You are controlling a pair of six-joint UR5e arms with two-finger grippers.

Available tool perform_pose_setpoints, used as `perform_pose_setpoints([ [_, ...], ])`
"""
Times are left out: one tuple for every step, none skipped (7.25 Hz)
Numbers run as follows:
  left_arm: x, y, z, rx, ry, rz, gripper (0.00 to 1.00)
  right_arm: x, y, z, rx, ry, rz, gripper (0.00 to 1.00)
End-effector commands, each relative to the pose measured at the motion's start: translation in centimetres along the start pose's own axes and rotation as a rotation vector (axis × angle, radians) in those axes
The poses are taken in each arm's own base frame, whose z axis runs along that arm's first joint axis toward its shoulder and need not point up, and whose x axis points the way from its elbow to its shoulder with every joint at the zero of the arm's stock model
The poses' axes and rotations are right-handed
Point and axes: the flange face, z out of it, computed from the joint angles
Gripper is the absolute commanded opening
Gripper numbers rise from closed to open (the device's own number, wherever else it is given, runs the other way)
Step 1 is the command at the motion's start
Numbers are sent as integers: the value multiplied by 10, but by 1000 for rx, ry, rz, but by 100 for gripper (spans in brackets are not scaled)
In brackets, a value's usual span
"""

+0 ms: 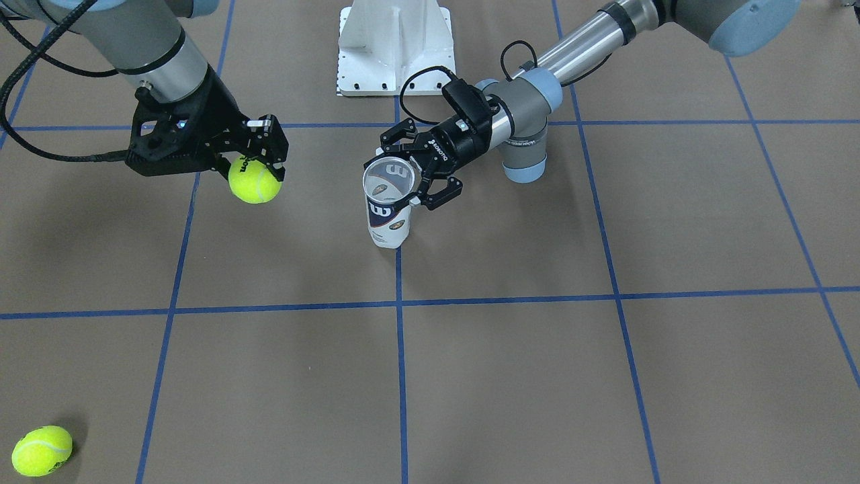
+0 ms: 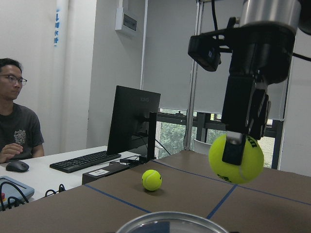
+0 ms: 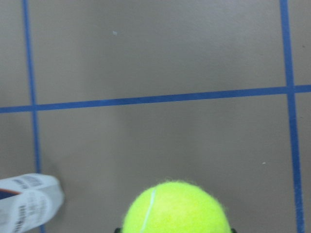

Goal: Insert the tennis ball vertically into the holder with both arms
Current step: 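Carry the ball with the right gripper over the can's open top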

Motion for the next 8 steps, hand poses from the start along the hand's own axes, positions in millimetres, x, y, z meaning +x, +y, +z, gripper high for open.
perform_pose_setpoints([
  [1,0,0,0,1,6,78,-50,9,-21,12,-58,58,0],
  [1,0,0,0,1,6,78,-80,16,-6,9,-52,81,0],
  [0,1,0,-1,-1,6,78,-117,19,6,29,-47,108,0],
  [0,1,0,-1,-1,6,78,-134,15,11,25,-44,111,0],
  [0,1,0,-3,-2,6,78,-141,14,15,21,-40,110,0],
  [2,2,-1,-4,1,5,78,-143,16,20,13,-35,107,1],
  [2,3,-1,-5,2,4,78,-144,22,30,16,-22,101,12],
  [2,3,-1,-5,2,4,78,-146,25,33,19,-19,97,33],
])
